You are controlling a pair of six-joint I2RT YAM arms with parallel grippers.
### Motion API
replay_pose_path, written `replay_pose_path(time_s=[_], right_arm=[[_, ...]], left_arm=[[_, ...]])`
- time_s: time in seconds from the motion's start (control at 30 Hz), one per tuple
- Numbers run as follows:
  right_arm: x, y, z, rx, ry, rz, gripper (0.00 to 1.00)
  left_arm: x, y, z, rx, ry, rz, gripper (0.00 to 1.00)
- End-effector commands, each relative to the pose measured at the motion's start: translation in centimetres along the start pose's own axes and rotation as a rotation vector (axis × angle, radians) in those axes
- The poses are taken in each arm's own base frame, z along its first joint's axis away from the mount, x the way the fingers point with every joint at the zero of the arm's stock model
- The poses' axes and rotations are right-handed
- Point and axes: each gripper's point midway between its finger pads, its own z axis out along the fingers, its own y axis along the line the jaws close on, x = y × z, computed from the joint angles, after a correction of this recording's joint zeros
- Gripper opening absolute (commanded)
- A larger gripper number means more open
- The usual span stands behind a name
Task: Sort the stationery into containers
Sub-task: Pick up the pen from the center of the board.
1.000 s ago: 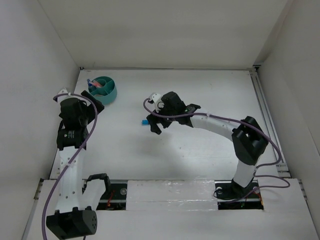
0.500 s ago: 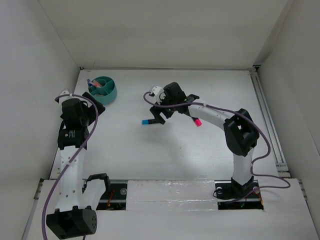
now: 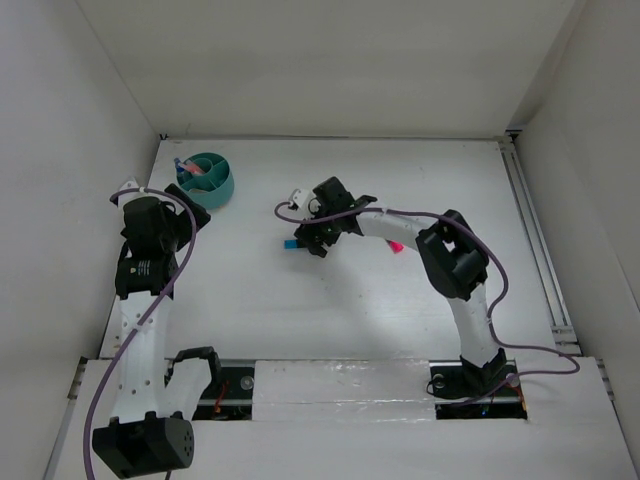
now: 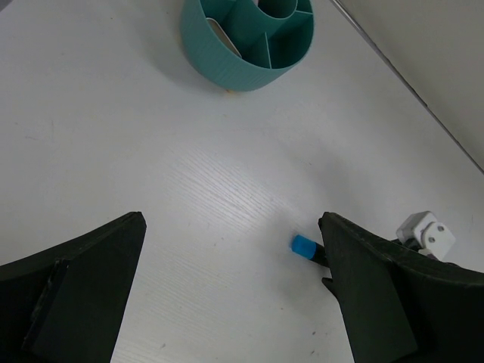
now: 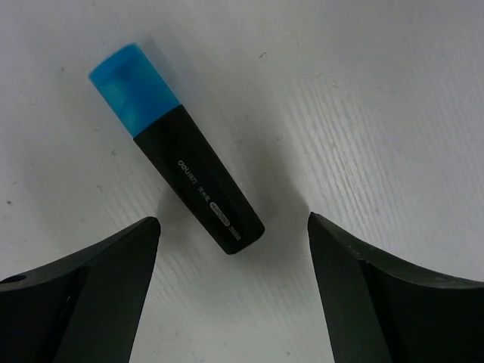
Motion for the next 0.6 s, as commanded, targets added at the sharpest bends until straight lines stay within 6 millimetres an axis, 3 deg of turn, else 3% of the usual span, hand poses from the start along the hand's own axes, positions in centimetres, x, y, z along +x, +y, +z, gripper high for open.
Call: replay_pose_path(time_s=[0.0,0.2,0.27,0.5,0.57], right_arm=[[-2.0,0.2,0.8,0.018,-0.036,-0.064,0.85],[-1.6,0.3,1.9,0.055,-0.007,-0.079,0.78],[-1.2,0.6,2.1,0.061,0.007,-0.084,0.67],[-0.2,0.7,2.1,0.065,0.039,-0.058,0.47],[0.9,1.2,2.5,0.040,0.077,-0.041,0.43]], left_arm=[[-0.3,-0.1,0.0,0.011,-0.013,0.013,1.00],[-0.2,-0.3,-0.1,0.019,-0.008,0.013,1.00],[-0.2,-0.3,-0.1,0.019,-0.008,0.013,1.00],[-0.2,-0.3,-0.1,0.019,-0.008,0.013,1.00],[-0.5,-0.5,-0.2,0.024,-0.016,0.013,1.00]])
